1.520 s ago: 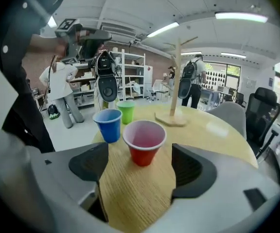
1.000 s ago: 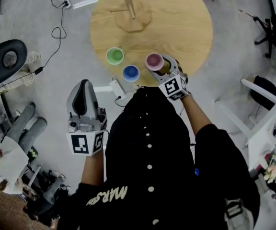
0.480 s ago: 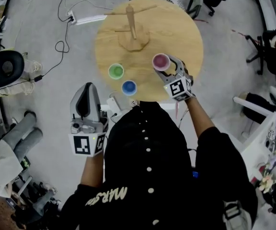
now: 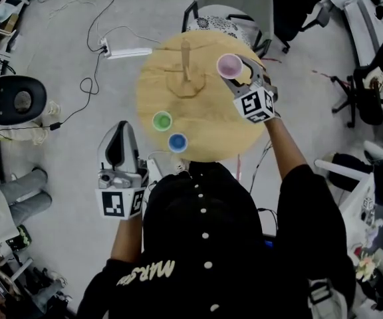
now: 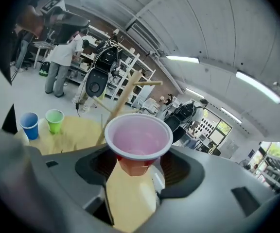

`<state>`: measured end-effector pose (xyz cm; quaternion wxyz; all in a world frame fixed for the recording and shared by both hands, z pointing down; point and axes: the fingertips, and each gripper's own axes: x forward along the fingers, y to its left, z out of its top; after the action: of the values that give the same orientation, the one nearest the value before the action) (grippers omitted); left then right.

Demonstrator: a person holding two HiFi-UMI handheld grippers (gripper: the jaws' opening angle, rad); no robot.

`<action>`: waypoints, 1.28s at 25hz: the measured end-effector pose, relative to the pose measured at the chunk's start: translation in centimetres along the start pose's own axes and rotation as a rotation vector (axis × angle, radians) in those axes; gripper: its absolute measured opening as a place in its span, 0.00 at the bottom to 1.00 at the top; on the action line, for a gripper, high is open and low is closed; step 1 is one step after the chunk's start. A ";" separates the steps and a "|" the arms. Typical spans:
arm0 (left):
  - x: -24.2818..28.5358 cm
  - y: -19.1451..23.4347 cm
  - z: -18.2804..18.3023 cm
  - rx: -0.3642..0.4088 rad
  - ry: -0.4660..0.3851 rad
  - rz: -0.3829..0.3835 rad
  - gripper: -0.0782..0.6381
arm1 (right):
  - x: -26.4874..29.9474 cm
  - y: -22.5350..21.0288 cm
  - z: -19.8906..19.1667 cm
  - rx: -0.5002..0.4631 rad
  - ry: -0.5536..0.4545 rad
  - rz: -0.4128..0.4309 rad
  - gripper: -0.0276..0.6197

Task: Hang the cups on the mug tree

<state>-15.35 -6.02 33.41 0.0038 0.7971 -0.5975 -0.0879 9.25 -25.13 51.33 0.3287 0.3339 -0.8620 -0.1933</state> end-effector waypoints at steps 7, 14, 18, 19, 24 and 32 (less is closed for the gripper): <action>-0.1 0.6 1.2 -0.006 -0.024 0.005 0.11 | 0.7 -4.6 4.7 -0.134 0.028 -0.017 0.48; -0.9 1.0 1.6 -0.025 -0.030 0.010 0.11 | 0.4 -4.7 7.3 -0.309 0.067 -0.015 0.48; -1.6 0.9 1.7 -0.032 -0.038 0.012 0.11 | 0.5 -4.2 9.1 -0.408 0.062 -0.019 0.48; -1.7 0.8 1.7 -0.034 -0.038 0.012 0.11 | 0.5 -3.9 9.4 -0.439 0.059 -0.015 0.48; -2.6 0.9 1.7 -0.052 -0.037 0.016 0.11 | 1.2 -1.4 10.3 -0.607 0.068 0.012 0.48; -2.6 0.3 1.3 -0.083 -0.037 -0.023 0.11 | 2.1 -0.8 11.0 -0.817 0.075 -0.065 0.46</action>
<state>-16.56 -3.50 32.51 0.0246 0.8014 -0.5840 -0.1273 0.76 -25.95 43.99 0.4592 0.2099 -0.6908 -0.5175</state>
